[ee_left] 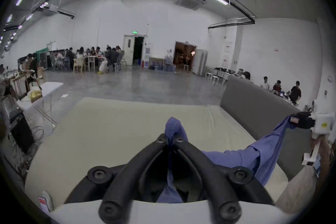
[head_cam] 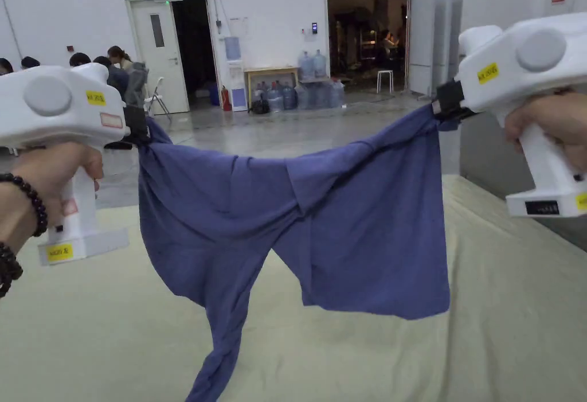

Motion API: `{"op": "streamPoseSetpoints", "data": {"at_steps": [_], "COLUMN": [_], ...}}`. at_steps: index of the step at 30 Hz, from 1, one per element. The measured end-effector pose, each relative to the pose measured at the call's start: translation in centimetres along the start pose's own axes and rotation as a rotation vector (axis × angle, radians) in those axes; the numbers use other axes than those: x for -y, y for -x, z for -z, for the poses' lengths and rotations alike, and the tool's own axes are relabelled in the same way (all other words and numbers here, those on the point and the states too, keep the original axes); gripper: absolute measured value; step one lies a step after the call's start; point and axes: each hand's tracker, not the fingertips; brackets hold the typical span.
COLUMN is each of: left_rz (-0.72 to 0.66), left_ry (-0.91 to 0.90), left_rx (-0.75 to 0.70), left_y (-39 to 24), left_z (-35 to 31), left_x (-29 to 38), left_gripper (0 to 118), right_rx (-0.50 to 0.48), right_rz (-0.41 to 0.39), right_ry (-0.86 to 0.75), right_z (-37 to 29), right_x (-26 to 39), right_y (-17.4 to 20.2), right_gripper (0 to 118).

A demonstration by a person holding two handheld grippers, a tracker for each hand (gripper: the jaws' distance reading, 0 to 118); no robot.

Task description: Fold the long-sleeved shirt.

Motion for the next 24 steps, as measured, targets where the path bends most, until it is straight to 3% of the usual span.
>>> {"op": "streamPoseSetpoints", "data": {"at_steps": [6, 8, 11, 17, 24], "left_rz": [-0.006, 0.003, 0.012, 0.038, -0.030], "left_ry": [-0.052, -0.052, -0.038, 0.122, 0.293], "left_rx": [-0.009, -0.014, -0.013, -0.019, -0.019], "left_y": [-0.5, -0.9, -0.7, 0.0, 1.1], "left_z": [2.5, 3.8, 6.6, 13.6, 18.2], "left_x": [-5.3, -5.6, -4.3, 5.0, 17.4], "left_gripper": [0, 0, 0, 0, 0], "right_rx": [0.059, 0.087, 0.095, 0.077, 0.063], "right_rz": [0.057, 0.039, 0.071, 0.106, 0.175], "right_ry": [-0.006, 0.006, 0.030, 0.167, 0.329], "right_z": [3.0, 4.4, 6.9, 14.7, 20.8], "right_x": [-5.5, -5.3, -3.3, 6.4, 18.6], "right_y": [-0.7, -0.9, -1.6, -2.7, -2.6], "right_gripper": [1, 1, 1, 1, 1]}}
